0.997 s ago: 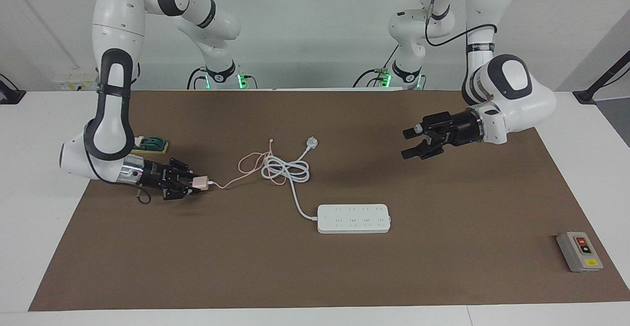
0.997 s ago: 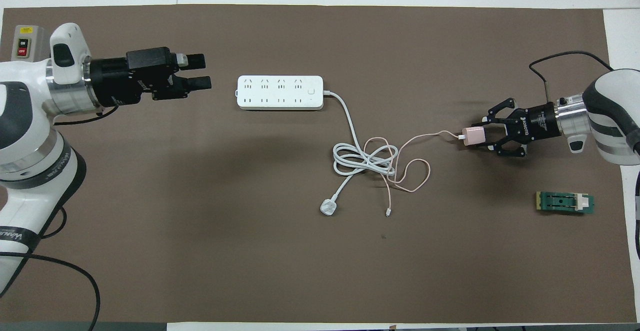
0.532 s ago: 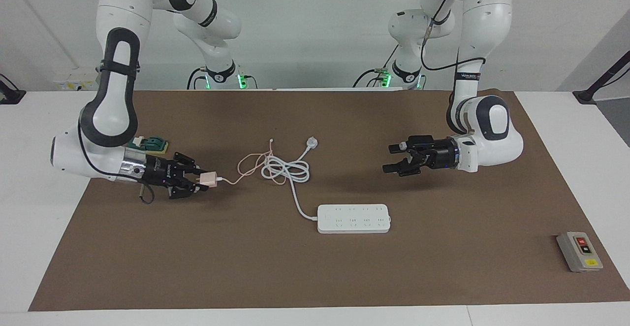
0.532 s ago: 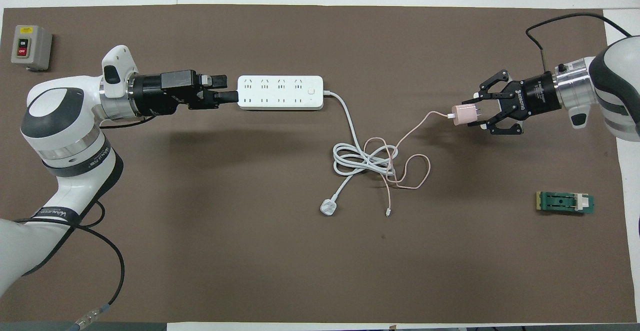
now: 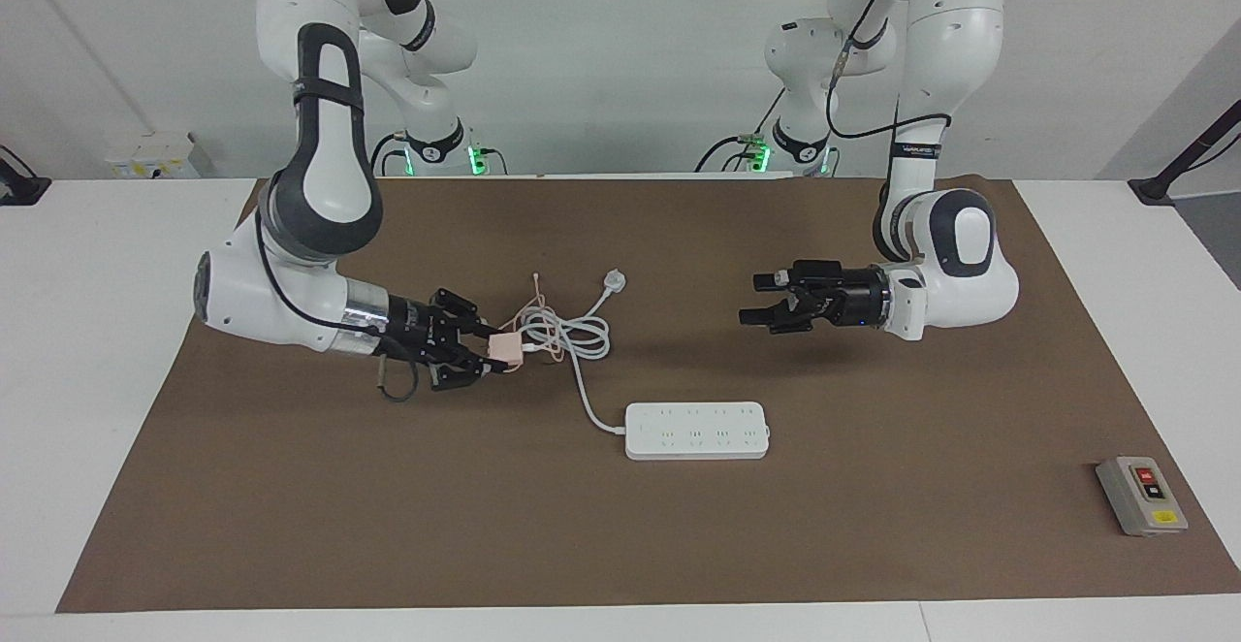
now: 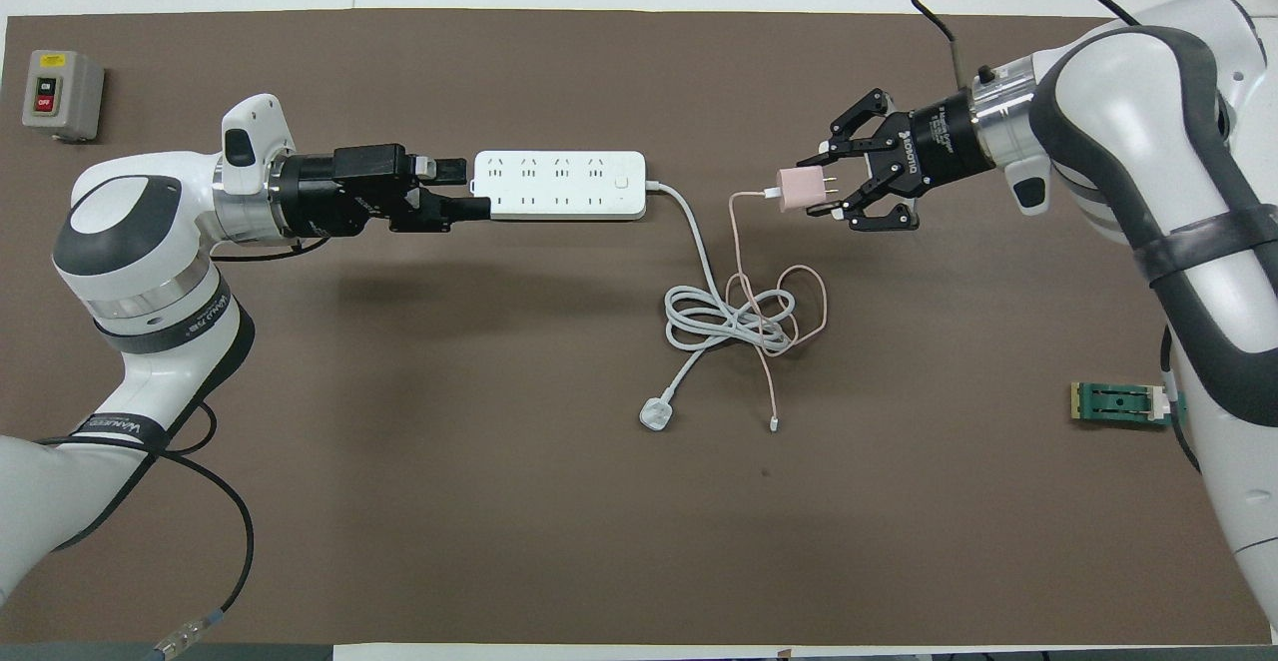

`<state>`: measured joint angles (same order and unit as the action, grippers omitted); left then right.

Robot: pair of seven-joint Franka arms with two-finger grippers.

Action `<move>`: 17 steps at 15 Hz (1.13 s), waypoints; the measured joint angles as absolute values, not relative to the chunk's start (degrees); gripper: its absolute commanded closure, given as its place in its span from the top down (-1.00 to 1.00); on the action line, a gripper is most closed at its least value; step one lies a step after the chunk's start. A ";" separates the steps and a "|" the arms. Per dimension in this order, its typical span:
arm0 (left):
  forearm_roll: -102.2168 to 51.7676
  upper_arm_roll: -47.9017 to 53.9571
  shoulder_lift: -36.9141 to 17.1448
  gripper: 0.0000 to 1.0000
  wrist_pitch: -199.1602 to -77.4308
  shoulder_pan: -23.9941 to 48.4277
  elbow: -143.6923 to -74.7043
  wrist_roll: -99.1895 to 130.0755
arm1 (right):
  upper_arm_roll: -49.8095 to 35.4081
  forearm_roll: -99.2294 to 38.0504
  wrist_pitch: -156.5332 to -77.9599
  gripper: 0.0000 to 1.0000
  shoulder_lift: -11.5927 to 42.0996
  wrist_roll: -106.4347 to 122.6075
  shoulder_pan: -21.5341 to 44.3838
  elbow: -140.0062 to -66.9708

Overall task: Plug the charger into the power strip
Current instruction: 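Carry the pink charger with the right gripper toward the left gripper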

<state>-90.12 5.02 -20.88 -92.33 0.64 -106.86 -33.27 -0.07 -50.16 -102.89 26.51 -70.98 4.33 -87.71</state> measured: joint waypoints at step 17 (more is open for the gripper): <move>-90.17 4.57 -20.88 1.00 -93.39 1.05 -106.26 -33.27 | -0.15 -50.81 -122.99 -1.00 27.23 -91.13 25.33 -81.87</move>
<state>-90.17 4.57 -20.88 -93.39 1.05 -106.26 -33.27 -0.15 -50.81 -122.99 27.23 -91.13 25.33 -81.87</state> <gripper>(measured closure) 0.000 0.520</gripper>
